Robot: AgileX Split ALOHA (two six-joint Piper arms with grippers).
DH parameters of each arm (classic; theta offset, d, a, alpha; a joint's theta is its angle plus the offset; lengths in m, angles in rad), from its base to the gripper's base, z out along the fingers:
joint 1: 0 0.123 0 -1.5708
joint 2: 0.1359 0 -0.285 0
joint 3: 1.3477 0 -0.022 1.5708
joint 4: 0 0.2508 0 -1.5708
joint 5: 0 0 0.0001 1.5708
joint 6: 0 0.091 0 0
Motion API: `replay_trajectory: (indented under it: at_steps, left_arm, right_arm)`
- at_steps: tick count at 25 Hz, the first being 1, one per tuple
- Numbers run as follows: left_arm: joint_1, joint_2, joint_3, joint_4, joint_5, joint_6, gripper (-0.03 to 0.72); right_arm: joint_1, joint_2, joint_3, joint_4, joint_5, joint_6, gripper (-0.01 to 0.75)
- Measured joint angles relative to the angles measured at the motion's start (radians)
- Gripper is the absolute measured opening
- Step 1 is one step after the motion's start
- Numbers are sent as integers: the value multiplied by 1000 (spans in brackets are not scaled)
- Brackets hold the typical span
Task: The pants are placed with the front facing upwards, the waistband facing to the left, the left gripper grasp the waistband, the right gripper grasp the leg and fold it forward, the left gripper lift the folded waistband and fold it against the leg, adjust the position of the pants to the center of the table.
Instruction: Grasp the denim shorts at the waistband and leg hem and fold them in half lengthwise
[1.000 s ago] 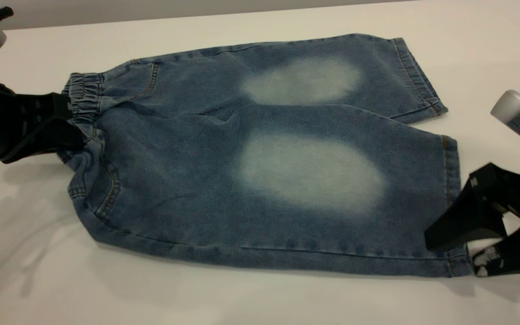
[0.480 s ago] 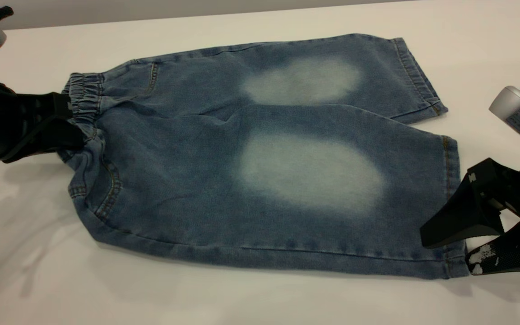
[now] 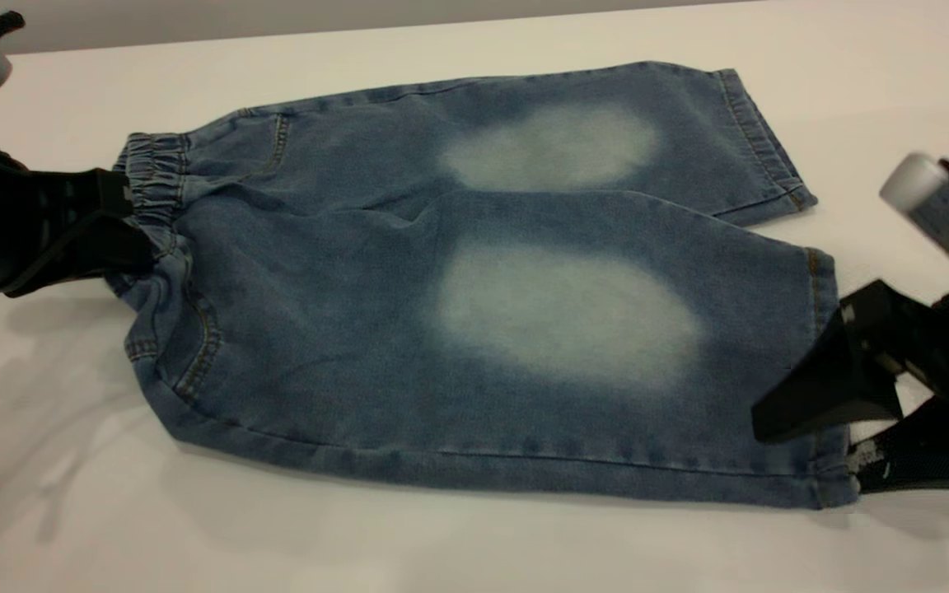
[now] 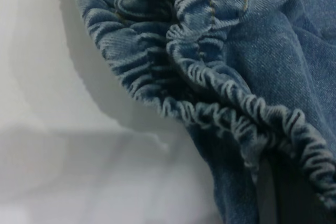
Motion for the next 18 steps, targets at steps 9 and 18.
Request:
replay_trajectory:
  at_steps: [9, 18]
  left_arm:
    - [0, 0, 0, 0, -6, 0, 88]
    - [0, 0, 0, 0, -7, 1, 88]
  right_arm:
    - [0, 74, -2, 3, 21, 0, 346]
    - [0, 78, -48, -22, -45, 2, 16]
